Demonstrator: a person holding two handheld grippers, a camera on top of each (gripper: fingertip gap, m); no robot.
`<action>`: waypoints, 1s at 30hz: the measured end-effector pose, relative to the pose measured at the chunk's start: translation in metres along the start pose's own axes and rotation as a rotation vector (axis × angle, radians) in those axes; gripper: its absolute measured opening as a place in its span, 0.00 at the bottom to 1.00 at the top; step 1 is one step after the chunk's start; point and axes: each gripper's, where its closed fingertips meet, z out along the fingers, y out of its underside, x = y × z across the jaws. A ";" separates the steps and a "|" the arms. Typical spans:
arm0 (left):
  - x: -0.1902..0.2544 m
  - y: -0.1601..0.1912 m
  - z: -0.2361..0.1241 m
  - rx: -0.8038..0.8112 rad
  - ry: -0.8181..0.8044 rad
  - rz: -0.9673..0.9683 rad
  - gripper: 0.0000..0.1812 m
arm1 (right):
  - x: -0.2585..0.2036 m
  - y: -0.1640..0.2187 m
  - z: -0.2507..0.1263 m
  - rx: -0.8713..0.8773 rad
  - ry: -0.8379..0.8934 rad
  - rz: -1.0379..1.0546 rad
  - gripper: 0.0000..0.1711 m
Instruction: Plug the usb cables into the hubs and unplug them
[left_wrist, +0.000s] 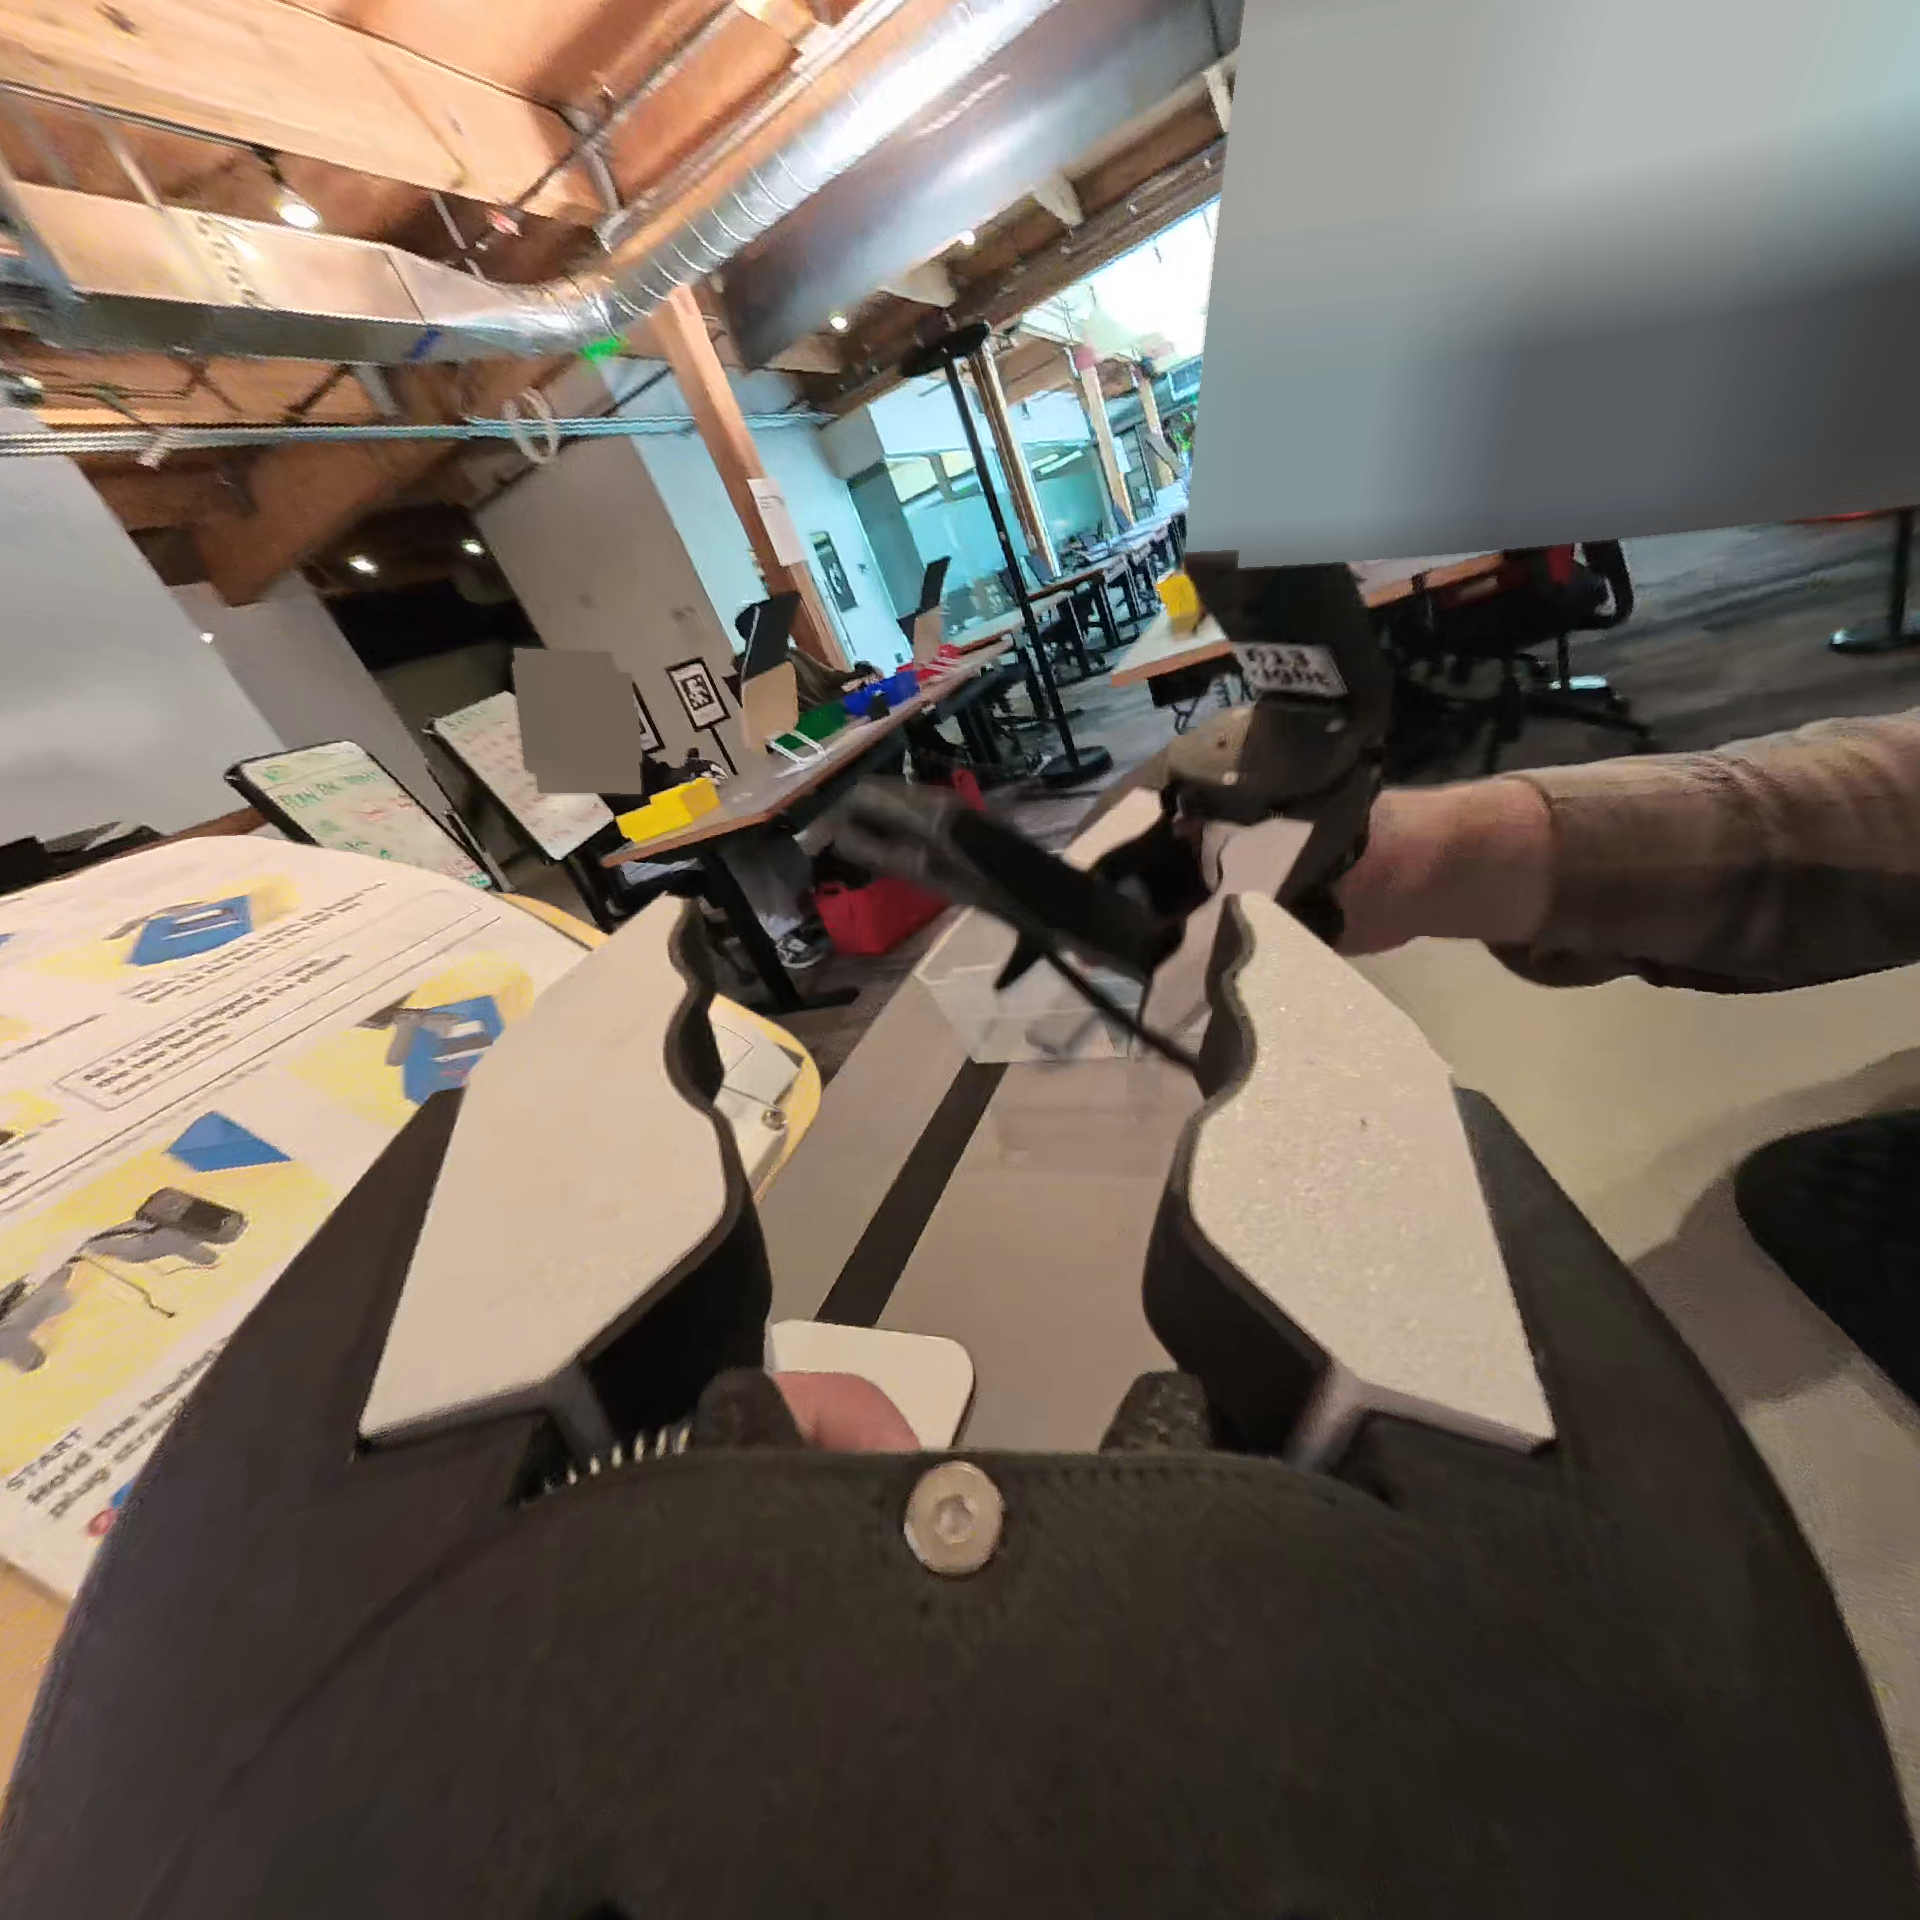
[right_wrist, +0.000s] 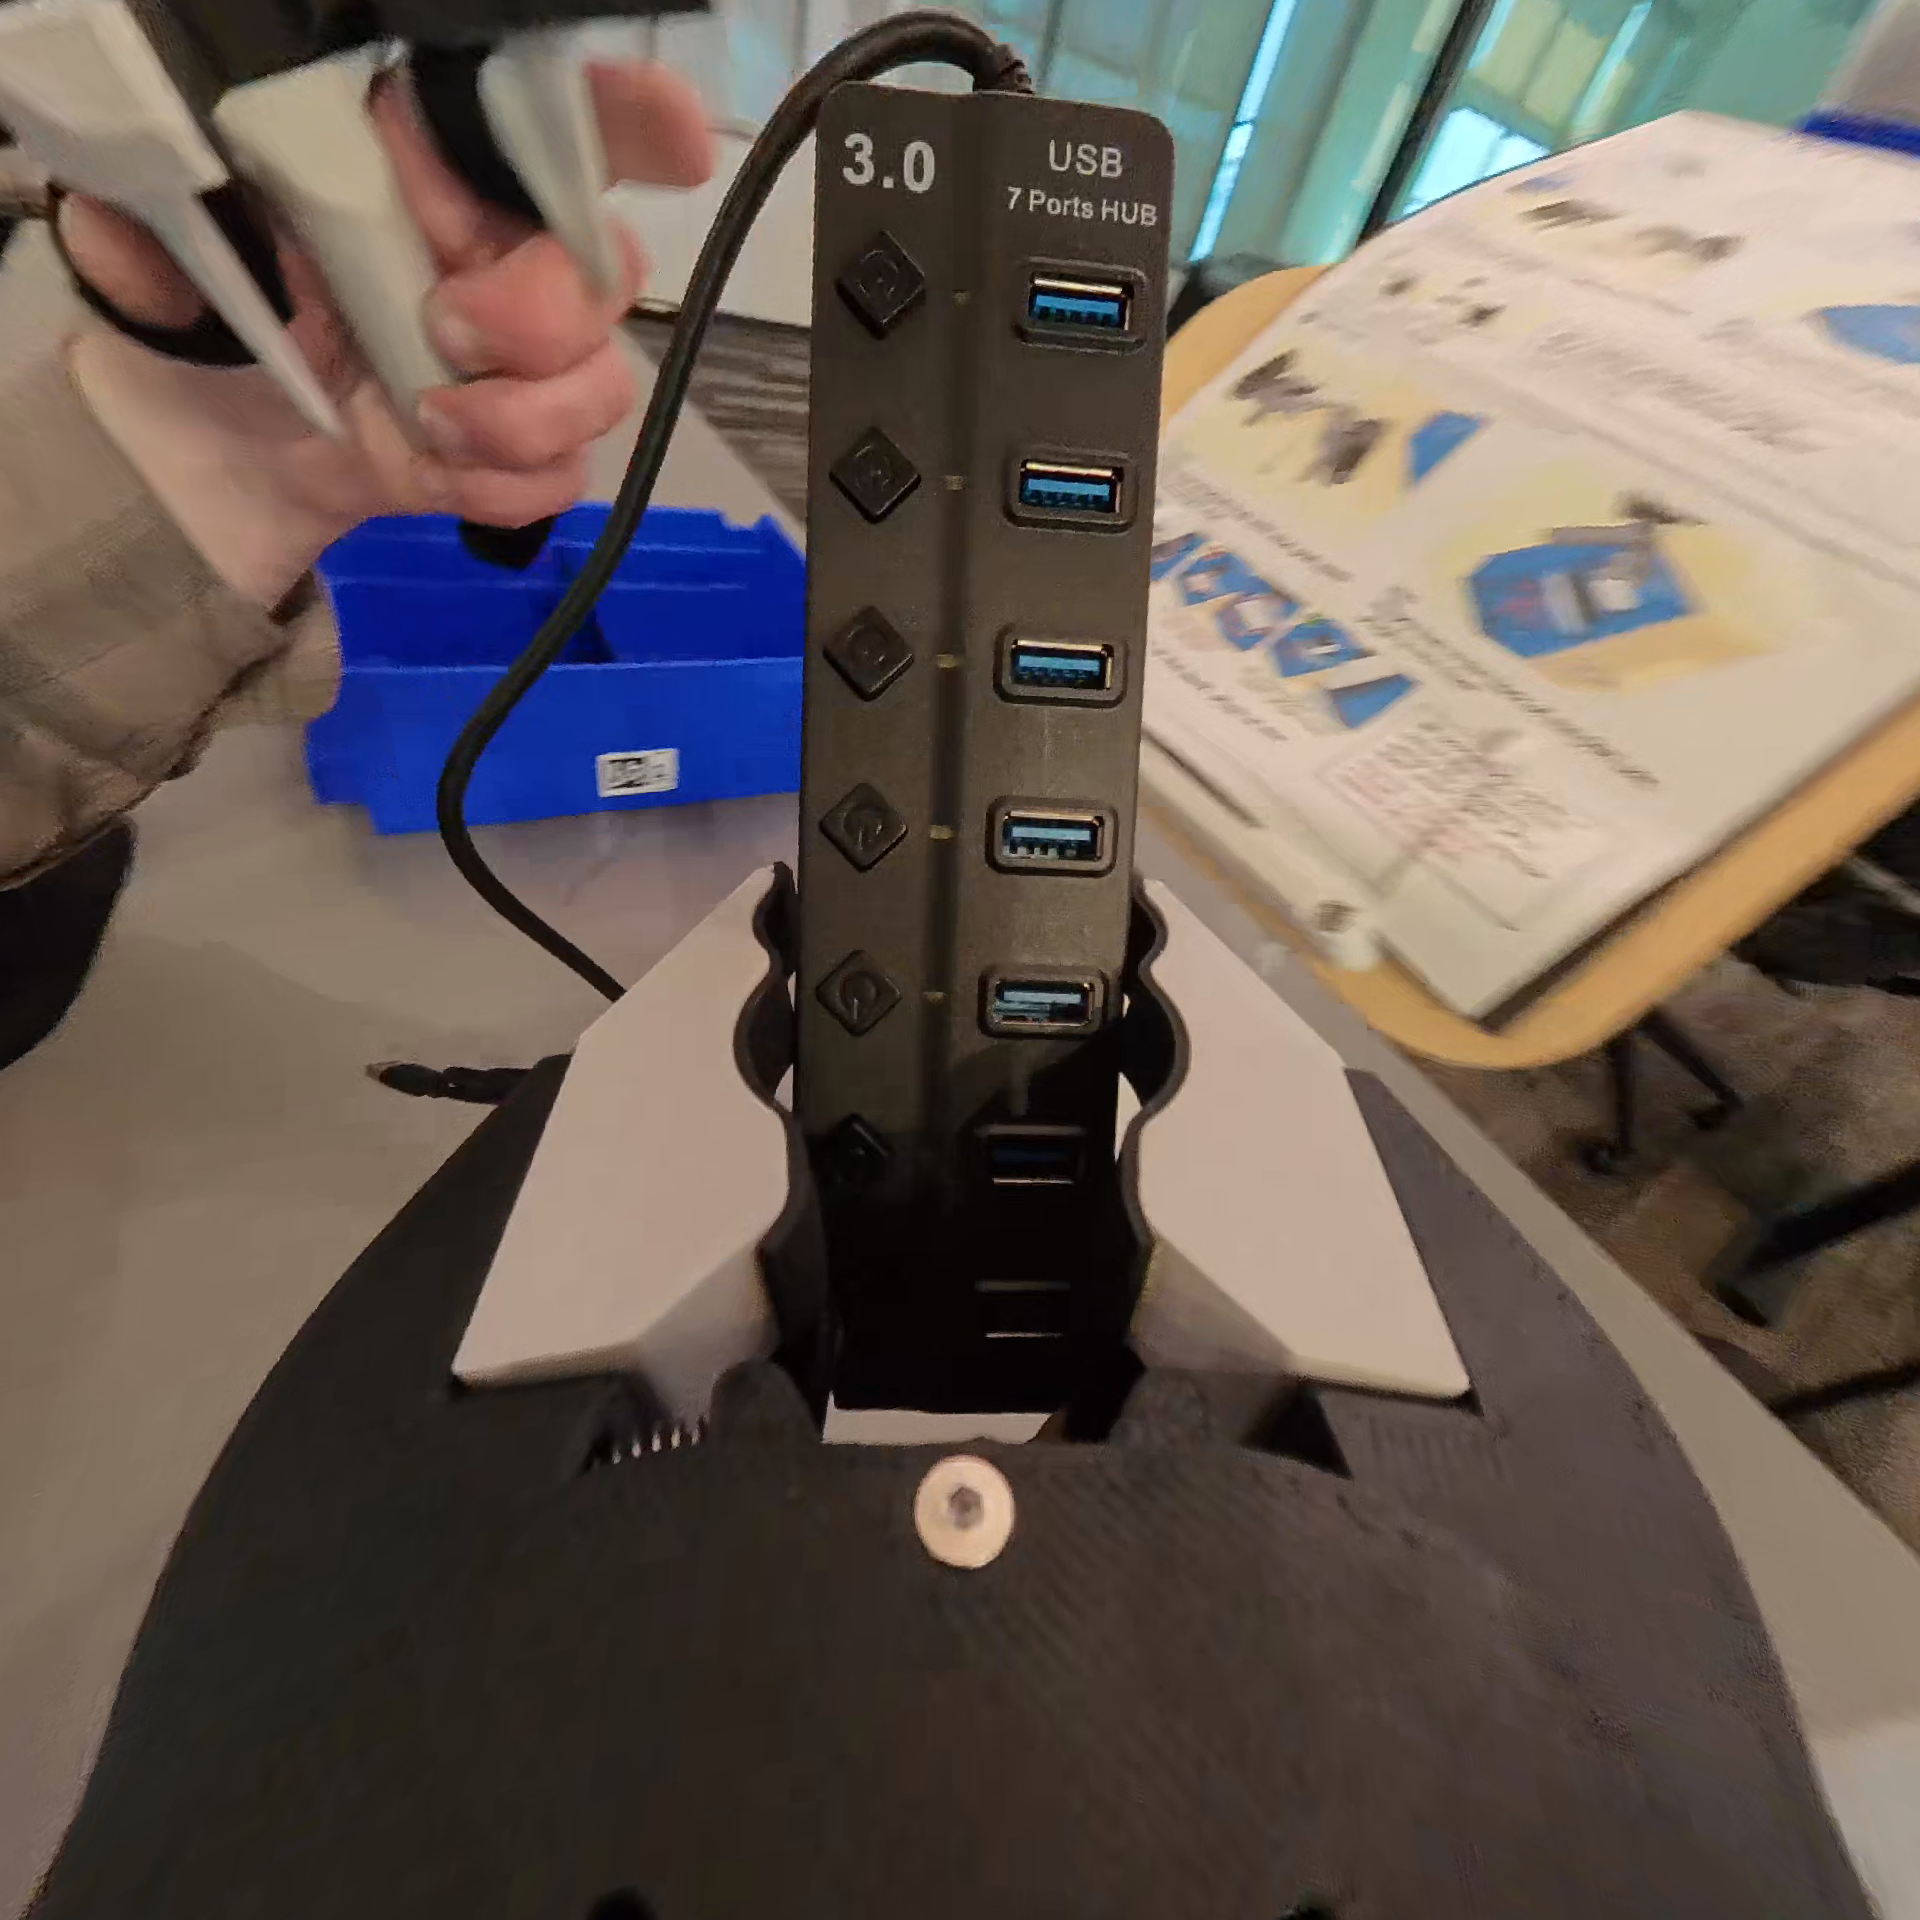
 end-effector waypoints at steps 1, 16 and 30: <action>-0.003 -0.001 -0.002 0.014 -0.004 -0.017 0.48 | 0.016 -0.006 -0.013 0.011 0.045 -0.001 0.36; -0.016 -0.001 -0.014 0.070 -0.016 -0.077 0.41 | 0.265 -0.030 -0.218 -0.259 0.775 -0.189 0.35; -0.013 0.005 -0.012 0.048 0.003 -0.071 0.40 | 0.304 0.171 -0.230 -0.826 0.757 -0.155 0.36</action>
